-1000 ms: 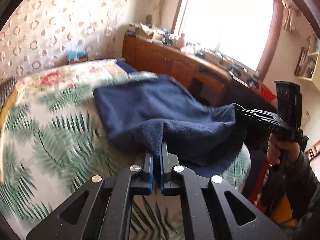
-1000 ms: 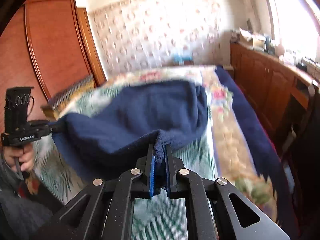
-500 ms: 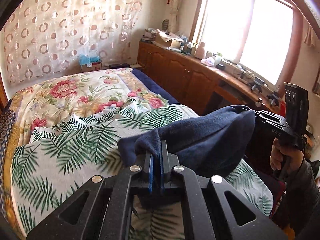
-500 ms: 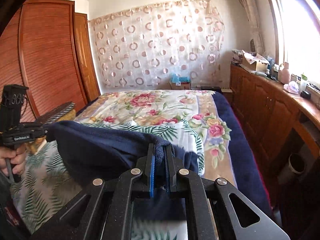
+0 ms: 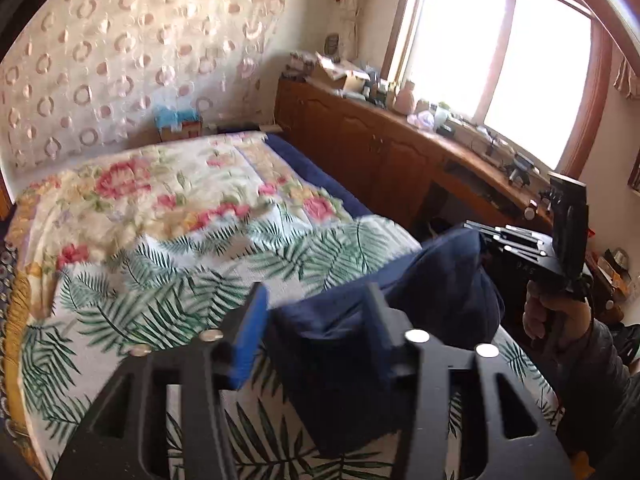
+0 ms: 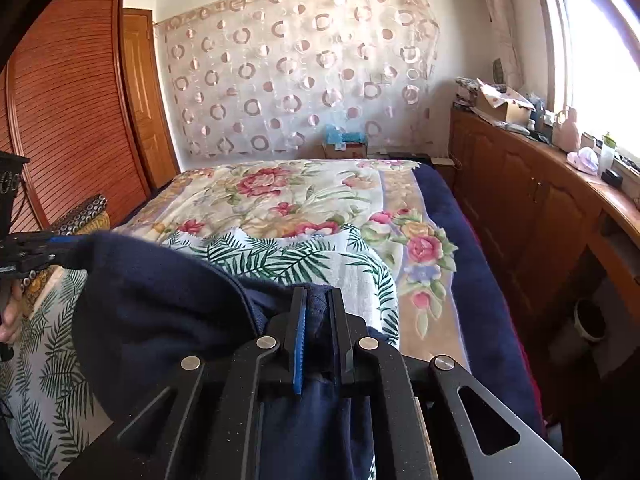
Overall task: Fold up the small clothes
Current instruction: 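Carry the folded shirt with both grippers toward the patterned pillow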
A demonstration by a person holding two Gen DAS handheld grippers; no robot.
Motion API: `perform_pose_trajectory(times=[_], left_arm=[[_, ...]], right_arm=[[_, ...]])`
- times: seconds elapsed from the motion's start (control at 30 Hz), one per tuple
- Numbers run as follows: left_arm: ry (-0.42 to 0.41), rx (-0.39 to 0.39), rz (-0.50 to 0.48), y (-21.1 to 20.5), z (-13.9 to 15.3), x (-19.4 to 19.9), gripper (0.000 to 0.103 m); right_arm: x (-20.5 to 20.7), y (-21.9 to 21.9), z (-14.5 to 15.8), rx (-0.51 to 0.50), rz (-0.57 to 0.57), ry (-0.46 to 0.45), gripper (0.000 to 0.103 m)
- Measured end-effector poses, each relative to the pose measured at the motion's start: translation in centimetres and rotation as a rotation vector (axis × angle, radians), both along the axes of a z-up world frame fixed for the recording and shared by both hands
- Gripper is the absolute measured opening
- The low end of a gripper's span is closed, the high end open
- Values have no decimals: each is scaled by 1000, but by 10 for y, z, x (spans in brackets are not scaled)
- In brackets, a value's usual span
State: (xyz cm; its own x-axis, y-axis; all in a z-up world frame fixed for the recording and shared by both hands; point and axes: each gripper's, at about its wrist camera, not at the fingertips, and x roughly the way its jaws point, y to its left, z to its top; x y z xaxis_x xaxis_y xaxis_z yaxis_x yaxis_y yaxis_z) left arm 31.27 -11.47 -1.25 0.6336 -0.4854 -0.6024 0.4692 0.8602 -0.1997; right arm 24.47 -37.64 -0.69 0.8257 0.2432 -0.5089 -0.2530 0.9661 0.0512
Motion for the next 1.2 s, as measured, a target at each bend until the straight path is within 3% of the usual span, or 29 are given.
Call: perform_pose_trajectory(times=[0.03,0.07,0.13,0.23,0.33,0.53,0.73,0.83,0.87,0.93,0.97,1.07,1.2], left_arm=[[-3,-13,1,3,2,-1,70],[-5,-24,3,6,3,-1,74],[-2,-13,4,7,1,-2,74],[26,-10,-16,5,-12,-3,74],[76,28,-23,-2,-29,2,74],[142,71,-17,-14,-58,24,74],[125,135,33,-20,-67,47,74],[106,159,45,-20,-70,52,68],[106,167,51,-20,-71,54,67],[127,161,50,-18,-76,57,67],[139,155,53,-17,-79,58,67],[146,137,57,-14,-77,57,67],[163,176,33,-20,-80,57,66]], right_arm=[[-1,0,1,4,-4,-3,13],[-1,0,4,3,-15,-10,16],[-7,-1,10,-14,-59,-36,33],[-24,-2,20,-17,-96,-63,37],[-43,3,21,-23,-50,-61,46],[-52,11,3,-29,27,31,50],[-22,10,-8,20,63,151,50],[-14,4,-4,87,79,164,50],[-11,0,-2,100,82,167,49],[-5,-8,0,114,95,173,14],[-5,-10,-1,121,117,176,5],[-16,-10,-2,46,97,108,6],[-22,-12,-3,16,44,114,6]])
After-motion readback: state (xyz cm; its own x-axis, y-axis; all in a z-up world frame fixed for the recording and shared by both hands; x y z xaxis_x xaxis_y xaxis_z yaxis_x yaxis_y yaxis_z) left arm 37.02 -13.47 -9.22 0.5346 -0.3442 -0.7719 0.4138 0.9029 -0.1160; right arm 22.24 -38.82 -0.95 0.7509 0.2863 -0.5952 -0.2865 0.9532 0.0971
